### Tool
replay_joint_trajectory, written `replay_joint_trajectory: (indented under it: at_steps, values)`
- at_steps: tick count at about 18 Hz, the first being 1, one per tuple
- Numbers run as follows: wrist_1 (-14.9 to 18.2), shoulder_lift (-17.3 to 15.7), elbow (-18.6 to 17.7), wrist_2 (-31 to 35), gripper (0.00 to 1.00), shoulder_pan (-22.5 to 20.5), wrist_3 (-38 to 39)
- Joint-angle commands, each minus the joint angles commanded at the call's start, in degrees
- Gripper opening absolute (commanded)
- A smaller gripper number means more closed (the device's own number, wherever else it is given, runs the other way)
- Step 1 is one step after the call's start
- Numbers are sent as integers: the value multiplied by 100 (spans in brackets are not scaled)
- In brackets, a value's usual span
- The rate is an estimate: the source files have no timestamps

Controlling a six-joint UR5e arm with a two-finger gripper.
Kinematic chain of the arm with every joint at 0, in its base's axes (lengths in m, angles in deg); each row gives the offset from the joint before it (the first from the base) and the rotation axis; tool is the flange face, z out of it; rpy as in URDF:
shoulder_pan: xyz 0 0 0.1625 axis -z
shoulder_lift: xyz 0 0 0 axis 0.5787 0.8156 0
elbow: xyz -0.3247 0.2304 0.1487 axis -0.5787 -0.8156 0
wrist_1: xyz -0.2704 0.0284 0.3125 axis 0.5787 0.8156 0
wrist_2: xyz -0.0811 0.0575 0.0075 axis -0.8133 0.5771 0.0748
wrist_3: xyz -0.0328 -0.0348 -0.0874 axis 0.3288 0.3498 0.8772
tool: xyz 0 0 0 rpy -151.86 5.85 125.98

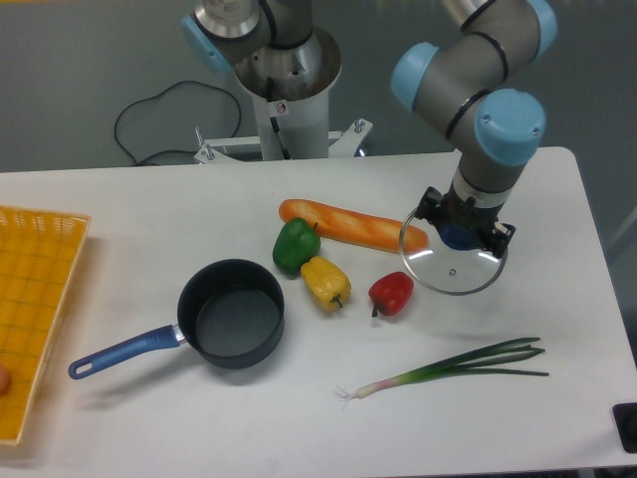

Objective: Place the lid on the table
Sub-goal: 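Carry the glass lid by its knob away from the peppers toward the open table, then lower the glass lid flat onto the table surface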

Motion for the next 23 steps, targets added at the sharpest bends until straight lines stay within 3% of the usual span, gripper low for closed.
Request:
replay_joint_trajectory:
  at_steps: [4, 15, 23]
  values:
    - [-17, 281, 211, 0, 50, -203, -264]
    - [-931, 975, 264, 9, 50, -712, -1099]
    - [-1037, 1099, 308, 9, 50, -810, -1231]
